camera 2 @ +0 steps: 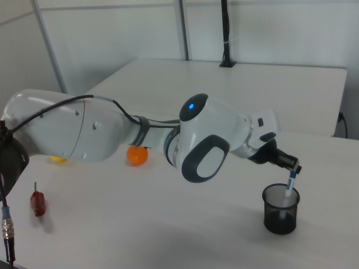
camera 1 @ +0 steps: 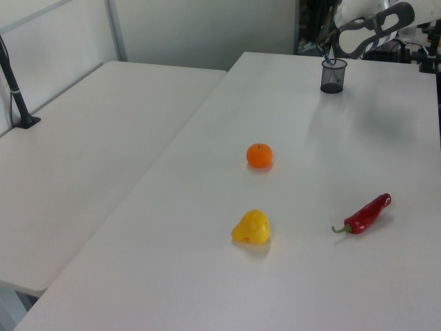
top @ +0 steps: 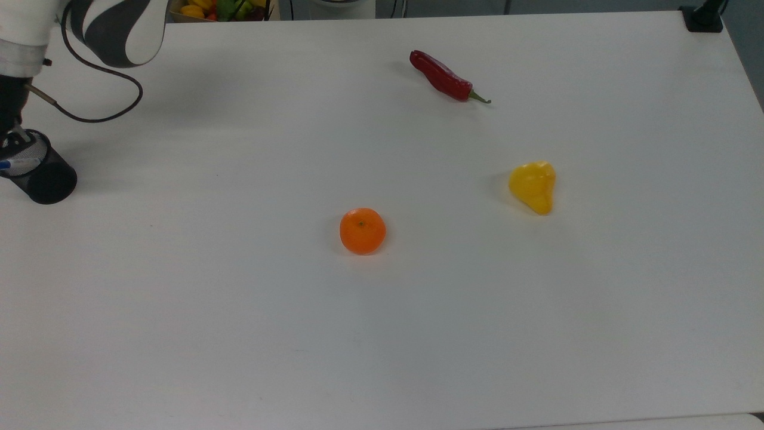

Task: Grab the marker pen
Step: 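Lift the marker up out of the pen cup, then carry the marker over the table beside the orange and lower it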

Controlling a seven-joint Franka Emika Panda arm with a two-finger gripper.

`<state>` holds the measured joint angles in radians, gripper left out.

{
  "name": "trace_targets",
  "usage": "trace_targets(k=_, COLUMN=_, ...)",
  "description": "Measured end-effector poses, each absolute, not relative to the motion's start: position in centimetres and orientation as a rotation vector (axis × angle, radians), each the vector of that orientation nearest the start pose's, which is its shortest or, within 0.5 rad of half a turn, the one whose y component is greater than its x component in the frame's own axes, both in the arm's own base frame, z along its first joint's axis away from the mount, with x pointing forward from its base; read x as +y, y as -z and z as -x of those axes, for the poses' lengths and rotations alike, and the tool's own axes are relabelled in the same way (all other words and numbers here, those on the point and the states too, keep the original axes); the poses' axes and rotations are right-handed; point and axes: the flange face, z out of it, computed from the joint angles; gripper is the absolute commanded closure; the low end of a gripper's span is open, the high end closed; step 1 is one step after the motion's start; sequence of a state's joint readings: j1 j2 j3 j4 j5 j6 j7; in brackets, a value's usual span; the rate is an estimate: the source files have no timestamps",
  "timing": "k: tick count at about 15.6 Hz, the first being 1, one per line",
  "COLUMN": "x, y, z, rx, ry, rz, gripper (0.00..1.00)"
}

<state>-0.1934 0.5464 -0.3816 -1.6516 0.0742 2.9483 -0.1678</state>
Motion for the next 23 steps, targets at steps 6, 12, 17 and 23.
trace_targets(k=6, x=-35.5, y=-46.8, z=-62.9, rx=0.584, ry=1.362, rz=3.213, gripper=1.00)
trace_targets(k=12, x=-34.2, y=-53.2, z=-62.0, rx=0.576, ry=1.513, rz=3.131, gripper=1.00)
trace_targets(k=17, x=-28.7, y=-55.5, z=-63.2, rx=0.471, ry=1.349, rz=3.099, gripper=1.00)
trace_targets(k=23, x=-19.2, y=-55.3, z=-64.9, rx=0.257, ry=0.988, rz=3.088, gripper=1.00)
